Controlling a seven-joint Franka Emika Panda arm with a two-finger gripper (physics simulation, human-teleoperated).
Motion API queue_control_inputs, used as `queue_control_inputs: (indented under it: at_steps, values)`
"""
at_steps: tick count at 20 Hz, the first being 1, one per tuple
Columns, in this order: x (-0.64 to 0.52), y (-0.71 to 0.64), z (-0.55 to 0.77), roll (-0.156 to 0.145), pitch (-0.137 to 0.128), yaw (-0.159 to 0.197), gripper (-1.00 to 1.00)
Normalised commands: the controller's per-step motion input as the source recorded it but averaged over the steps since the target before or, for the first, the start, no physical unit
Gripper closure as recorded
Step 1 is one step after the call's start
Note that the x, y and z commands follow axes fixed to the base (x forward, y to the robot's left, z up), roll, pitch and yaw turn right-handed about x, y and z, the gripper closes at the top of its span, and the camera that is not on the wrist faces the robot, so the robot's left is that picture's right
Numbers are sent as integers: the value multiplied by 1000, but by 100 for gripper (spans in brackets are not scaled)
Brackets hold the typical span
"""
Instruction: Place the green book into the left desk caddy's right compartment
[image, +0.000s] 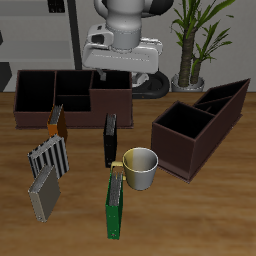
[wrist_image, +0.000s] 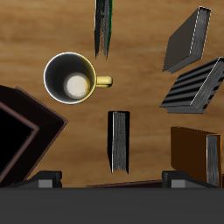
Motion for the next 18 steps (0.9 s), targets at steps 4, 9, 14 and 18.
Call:
queue_control_inputs:
  at_steps: [4, 9, 14, 18]
  values:
    - [299, 103, 83, -35, -1, -7, -100]
    - [342, 327, 157, 7, -30, 21, -100]
    - [428, 264, 56, 20, -21, 60, -100]
    - [346, 14, 27, -17, -3, 25, -100]
